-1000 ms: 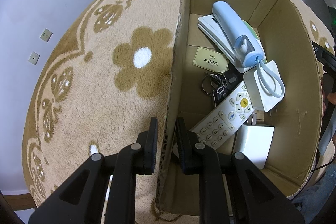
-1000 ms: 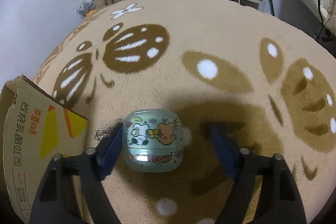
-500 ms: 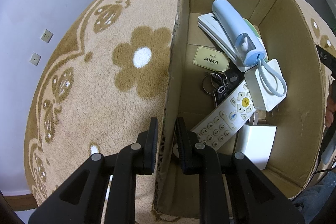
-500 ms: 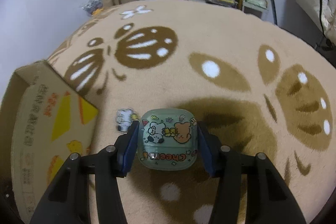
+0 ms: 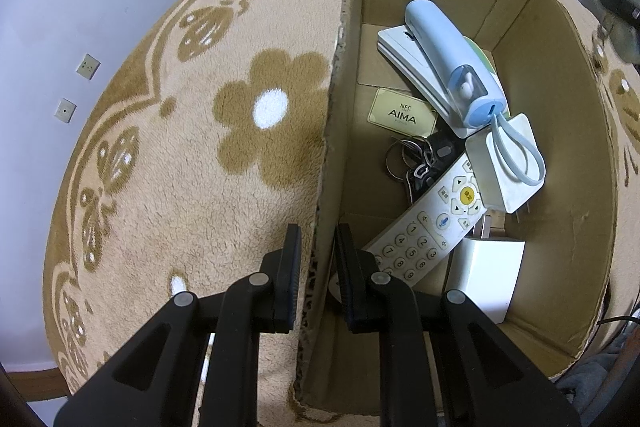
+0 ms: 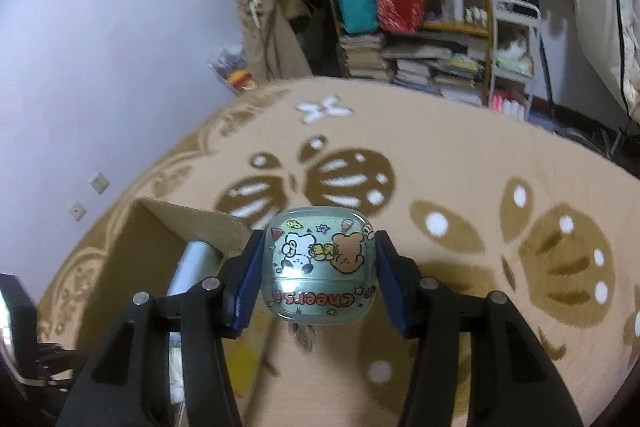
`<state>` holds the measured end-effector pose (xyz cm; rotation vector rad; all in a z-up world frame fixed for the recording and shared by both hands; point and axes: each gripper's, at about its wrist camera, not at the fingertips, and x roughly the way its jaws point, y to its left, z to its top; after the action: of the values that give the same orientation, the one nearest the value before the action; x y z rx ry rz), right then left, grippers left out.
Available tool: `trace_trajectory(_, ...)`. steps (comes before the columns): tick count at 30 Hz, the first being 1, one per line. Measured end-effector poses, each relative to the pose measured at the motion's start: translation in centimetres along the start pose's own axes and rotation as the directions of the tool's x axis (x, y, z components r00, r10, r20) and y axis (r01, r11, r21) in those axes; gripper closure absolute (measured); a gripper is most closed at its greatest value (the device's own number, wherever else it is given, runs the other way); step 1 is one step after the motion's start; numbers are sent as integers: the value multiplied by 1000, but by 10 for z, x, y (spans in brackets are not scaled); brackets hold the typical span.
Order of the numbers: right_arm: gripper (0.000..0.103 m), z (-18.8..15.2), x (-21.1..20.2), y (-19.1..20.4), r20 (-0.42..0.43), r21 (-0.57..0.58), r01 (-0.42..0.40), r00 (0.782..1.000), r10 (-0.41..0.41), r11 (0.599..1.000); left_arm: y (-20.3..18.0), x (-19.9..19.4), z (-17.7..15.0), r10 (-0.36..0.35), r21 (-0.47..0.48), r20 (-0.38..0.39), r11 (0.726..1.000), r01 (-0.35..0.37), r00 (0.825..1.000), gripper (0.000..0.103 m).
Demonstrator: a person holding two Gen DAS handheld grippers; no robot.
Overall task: Organize rigid objects
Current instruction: 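Lift the green keychain case with the right tool and carry it over the box, then open the right tool to drop the keychain case into the box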
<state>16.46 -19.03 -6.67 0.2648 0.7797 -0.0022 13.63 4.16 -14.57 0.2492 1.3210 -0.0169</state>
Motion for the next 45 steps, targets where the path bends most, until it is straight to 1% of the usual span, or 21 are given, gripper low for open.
trace_trajectory(7,46,8,-27,34,49,-53,-93,994,95,994,0,0,0,-2,-2,0,1000,2,1000,86)
trace_trajectory(11,46,11,-43,56,70,-91,-154,985,161,984,0,0,0,-6,-5,-1,1000,6,1000,86)
trace_trajectory(13,46,11,-49,65,71,-112,-180,980,188,977,0,0,0,-5,-5,-1,1000,5,1000,86)
trace_trajectory(15,46,9,-50,75,55,-132,-198,977,207,971,-1,0,0,-1,-3,0,1000,1,1000,86)
trace_trajectory(16,46,7,-49,78,44,-136,-199,977,207,970,-1,0,0,2,-1,0,1000,-2,1000,86)
trace_trajectory(18,46,2,-40,84,-9,-128,-193,981,193,973,-1,0,0,6,1,2,1000,-6,1000,86)
trace_trajectory(21,46,-8,-25,88,-91,-99,-201,977,192,975,1,-1,-1,0,-4,3,1000,0,1000,86)
trace_trajectory(25,46,-20,-16,93,-127,-104,-174,979,160,979,3,-2,-2,-9,-12,3,1000,9,1000,86)
trace_trajectory(30,46,-37,0,93,-184,-102,-168,972,147,981,5,-2,-4,-16,-15,5,1000,16,1000,86)
trace_trajectory(34,46,-48,12,96,-230,-116,-152,966,122,982,6,-2,-5,-20,-16,3,1000,20,1000,86)
trace_trajectory(39,46,-53,14,99,-229,-142,-143,968,108,979,4,-2,-4,-14,-12,3,1000,14,1000,86)
trace_trajectory(42,46,-51,7,95,-202,-96,-160,970,138,982,4,-3,-5,-13,-12,5,1000,13,1000,86)
trace_trajectory(45,45,-48,3,93,-204,-76,-166,968,148,983,3,-5,-5,-5,-11,11,1000,5,1000,85)
